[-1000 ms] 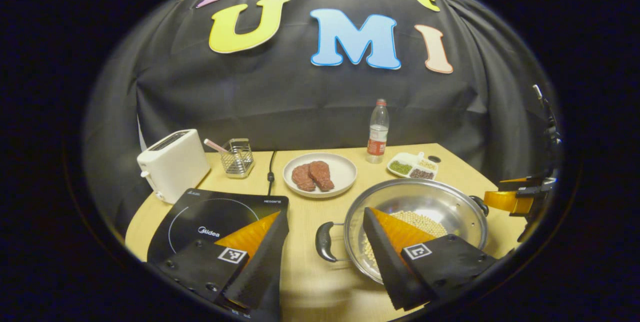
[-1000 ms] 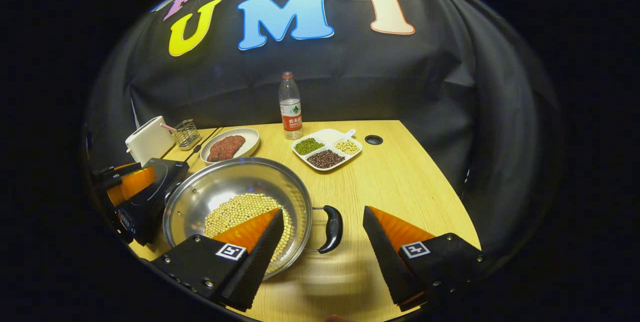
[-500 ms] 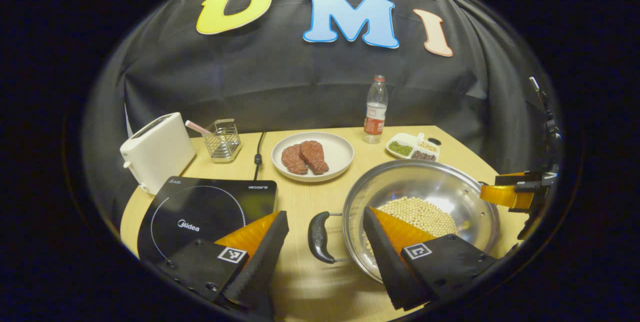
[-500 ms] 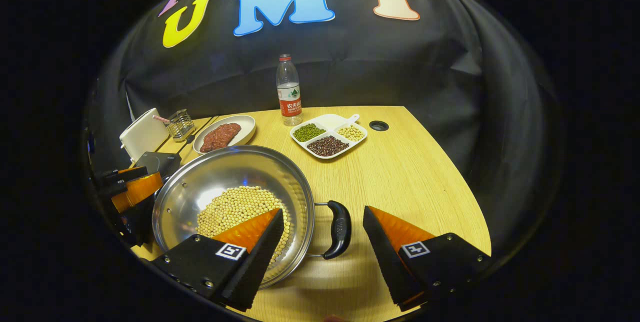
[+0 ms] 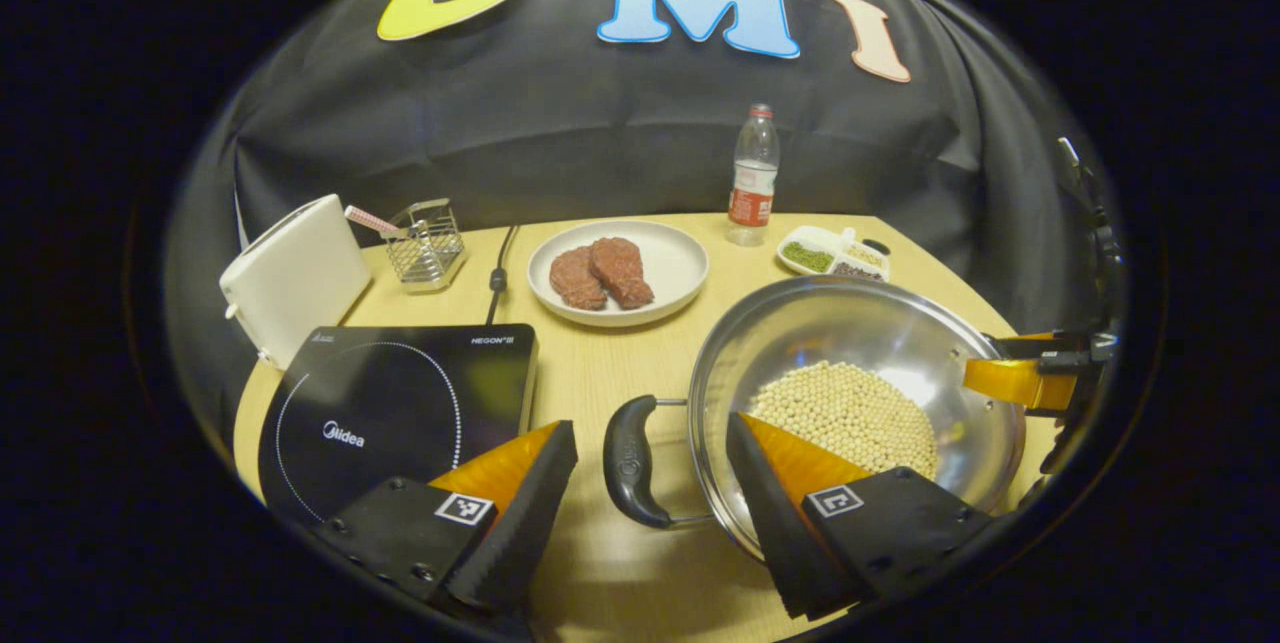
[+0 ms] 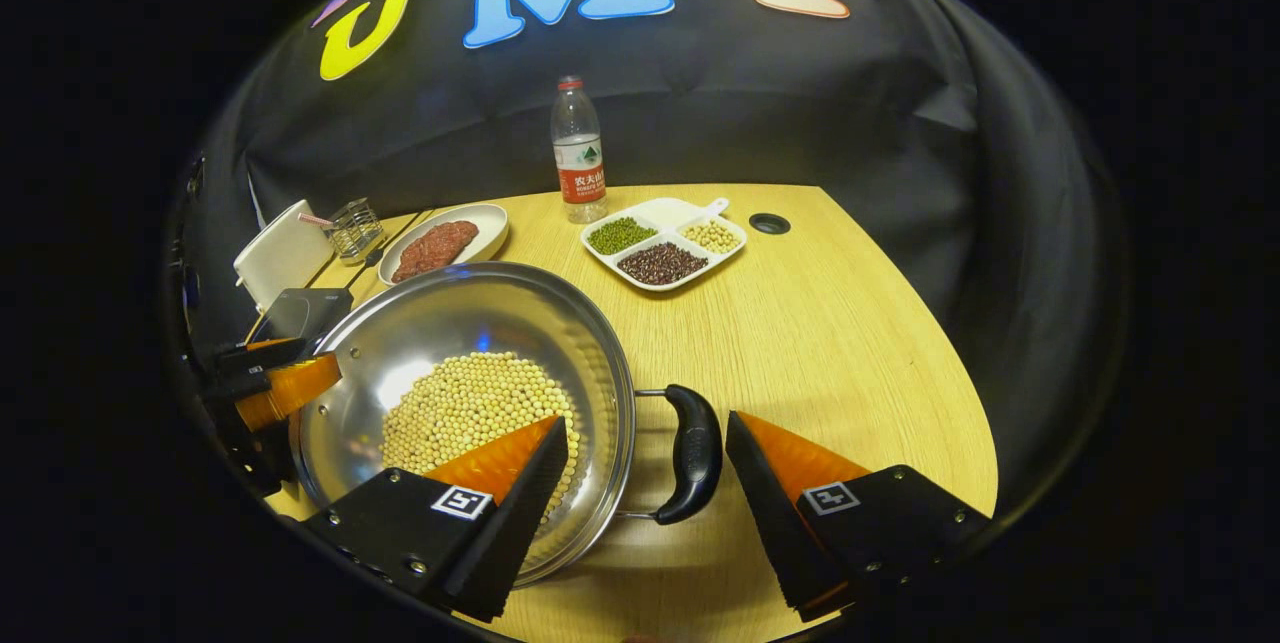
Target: First push the handle of the pot to place it horizontally, then grasp the pot with both hands and set it on the induction cooktop.
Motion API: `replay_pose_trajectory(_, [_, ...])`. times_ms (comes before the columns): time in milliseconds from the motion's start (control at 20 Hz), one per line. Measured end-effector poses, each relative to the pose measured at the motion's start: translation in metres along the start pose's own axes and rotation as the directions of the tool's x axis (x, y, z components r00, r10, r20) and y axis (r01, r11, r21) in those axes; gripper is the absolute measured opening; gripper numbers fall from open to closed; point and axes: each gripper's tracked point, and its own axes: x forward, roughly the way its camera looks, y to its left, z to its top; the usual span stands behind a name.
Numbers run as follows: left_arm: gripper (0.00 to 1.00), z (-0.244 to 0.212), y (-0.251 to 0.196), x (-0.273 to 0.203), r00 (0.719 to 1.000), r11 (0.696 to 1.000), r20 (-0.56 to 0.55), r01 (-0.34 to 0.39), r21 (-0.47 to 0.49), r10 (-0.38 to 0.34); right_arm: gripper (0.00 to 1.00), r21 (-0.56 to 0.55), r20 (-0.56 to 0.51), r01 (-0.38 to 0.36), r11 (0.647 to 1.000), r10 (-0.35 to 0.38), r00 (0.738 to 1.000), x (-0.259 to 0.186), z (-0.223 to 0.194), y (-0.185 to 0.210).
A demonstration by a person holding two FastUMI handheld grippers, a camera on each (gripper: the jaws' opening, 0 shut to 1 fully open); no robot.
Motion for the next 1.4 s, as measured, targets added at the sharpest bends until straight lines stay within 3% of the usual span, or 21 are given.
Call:
replay_pose_trajectory(100, [1.00,0.000,0.001,0.001,1.000,1.000,-0.002,-0.004,-0.001,0.004,0.98,0.003,-0.012,0.001,1.000,-0.001,1.000,0.002,-0.002,0.000])
replay_pose_trajectory(150, [1.00,0.000,0.002,0.002,1.000,1.000,-0.003,-0.006,0.001,0.006,0.94,-0.002,-0.013,0.013,1.000,-0.013,1.000,0.004,-0.001,-0.002])
replay_pose_trajectory(300, [0.87,-0.003,0.004,0.004,1.000,1.000,-0.015,-0.010,0.001,0.010,0.81,-0.003,-0.017,0.046,0.999,-0.046,0.999,0.005,-0.003,-0.010])
replay_pose_trajectory(350, [0.89,-0.003,0.004,0.004,1.000,1.000,-0.016,-0.010,-0.004,0.010,0.68,0.012,-0.020,0.040,0.999,-0.040,0.999,0.008,-0.002,-0.010])
replay_pose_trajectory(450, [0.90,-0.003,0.000,0.005,1.000,1.000,-0.014,0.002,-0.013,-0.002,0.65,0.028,-0.026,0.038,0.999,-0.037,0.999,0.006,-0.003,-0.009])
replay_pose_trajectory(550, [0.78,-0.003,-0.004,0.006,1.000,1.000,-0.016,0.009,-0.012,-0.009,0.60,0.037,-0.028,0.045,0.998,-0.044,0.999,0.006,-0.002,-0.009])
replay_pose_trajectory(600, [0.79,-0.003,-0.006,0.007,1.000,1.000,-0.019,0.015,-0.011,-0.016,0.60,0.038,-0.025,0.047,0.998,-0.046,0.999,0.006,-0.002,-0.009])
replay_pose_trajectory(700, [0.66,-0.003,-0.006,0.007,1.000,1.000,-0.024,0.007,-0.008,-0.007,0.51,0.044,-0.030,0.044,0.998,-0.043,0.999,0.006,-0.002,-0.008])
replay_pose_trajectory(750, [0.70,-0.003,-0.005,0.007,1.000,1.000,-0.022,0.005,-0.016,-0.005,0.57,0.042,-0.034,0.043,0.998,-0.041,0.999,0.006,-0.002,-0.008])
replay_pose_trajectory(850, [0.63,-0.002,-0.006,0.007,1.000,1.000,-0.021,0.003,-0.031,-0.003,0.57,0.039,-0.034,0.045,0.998,-0.044,0.998,0.005,-0.003,-0.009])
replay_pose_trajectory(900, [0.66,-0.003,-0.006,0.006,1.000,1.000,-0.023,0.001,-0.030,-0.002,0.57,0.048,-0.028,0.047,0.998,-0.045,0.999,0.005,-0.001,-0.008])
replay_pose_trajectory(950, [0.65,-0.003,-0.006,0.007,1.000,1.000,-0.024,-0.001,-0.026,0.000,0.50,0.040,-0.030,0.047,0.998,-0.046,0.998,0.006,-0.002,-0.008])
replay_pose_trajectory(1000, [0.60,-0.003,-0.006,0.007,1.000,1.000,-0.027,0.000,-0.022,0.000,0.51,0.036,-0.030,0.045,0.998,-0.044,0.999,0.005,-0.003,-0.008])
replay_pose_trajectory(1100, [0.66,-0.003,-0.006,0.007,1.000,1.000,-0.027,0.001,-0.026,-0.002,0.50,0.042,-0.035,0.041,0.998,-0.040,0.999,0.005,-0.003,-0.008])
replay_pose_trajectory(1400, [0.67,-0.003,-0.006,0.006,1.000,1.000,-0.026,-0.003,-0.026,0.002,0.50,0.040,-0.029,0.040,0.998,-0.039,0.999,0.006,-0.002,-0.008])
